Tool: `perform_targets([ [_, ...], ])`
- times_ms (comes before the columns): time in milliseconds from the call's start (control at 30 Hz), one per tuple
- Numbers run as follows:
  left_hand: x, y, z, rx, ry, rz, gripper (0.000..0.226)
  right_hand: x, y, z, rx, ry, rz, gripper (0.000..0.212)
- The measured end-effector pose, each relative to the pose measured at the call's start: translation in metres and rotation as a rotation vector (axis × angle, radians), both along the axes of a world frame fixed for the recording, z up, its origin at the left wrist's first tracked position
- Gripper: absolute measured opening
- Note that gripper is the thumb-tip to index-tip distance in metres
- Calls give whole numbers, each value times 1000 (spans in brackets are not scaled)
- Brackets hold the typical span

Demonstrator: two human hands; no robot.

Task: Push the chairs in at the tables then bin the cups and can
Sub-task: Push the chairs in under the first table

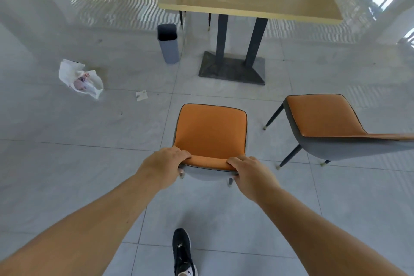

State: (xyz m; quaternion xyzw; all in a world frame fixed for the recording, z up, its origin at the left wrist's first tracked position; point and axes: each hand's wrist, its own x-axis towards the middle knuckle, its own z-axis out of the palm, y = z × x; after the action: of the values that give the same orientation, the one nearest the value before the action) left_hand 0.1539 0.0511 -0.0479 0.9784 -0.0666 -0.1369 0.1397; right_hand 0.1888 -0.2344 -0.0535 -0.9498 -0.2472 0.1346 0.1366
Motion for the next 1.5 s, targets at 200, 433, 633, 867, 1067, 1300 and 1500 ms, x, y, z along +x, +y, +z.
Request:
perform_targets([
  [200,104,34,1,-15,10,-42,43,91,35,5,-7,18,-58,26],
  [433,237,52,1,-12,6,-73,44,218,53,6,-25,23,-107,27],
  [633,358,55,3,-4,25,-83,44,340,56,7,-22,22,-92,29],
  [867,501,67,3,-5,2,-45,44,487,70,8,-25,18,-83,24],
  [1067,615,85,1,-27,-22,-60,39,599,94,7,-35,5,-152,22],
  [1300,697,97,20,103,69,-127,31,663,118,14,-88,12,-260,16],
  [1500,715,26,89,169,-6,-228,57,626,66,73,-119,54,-378,66],
])
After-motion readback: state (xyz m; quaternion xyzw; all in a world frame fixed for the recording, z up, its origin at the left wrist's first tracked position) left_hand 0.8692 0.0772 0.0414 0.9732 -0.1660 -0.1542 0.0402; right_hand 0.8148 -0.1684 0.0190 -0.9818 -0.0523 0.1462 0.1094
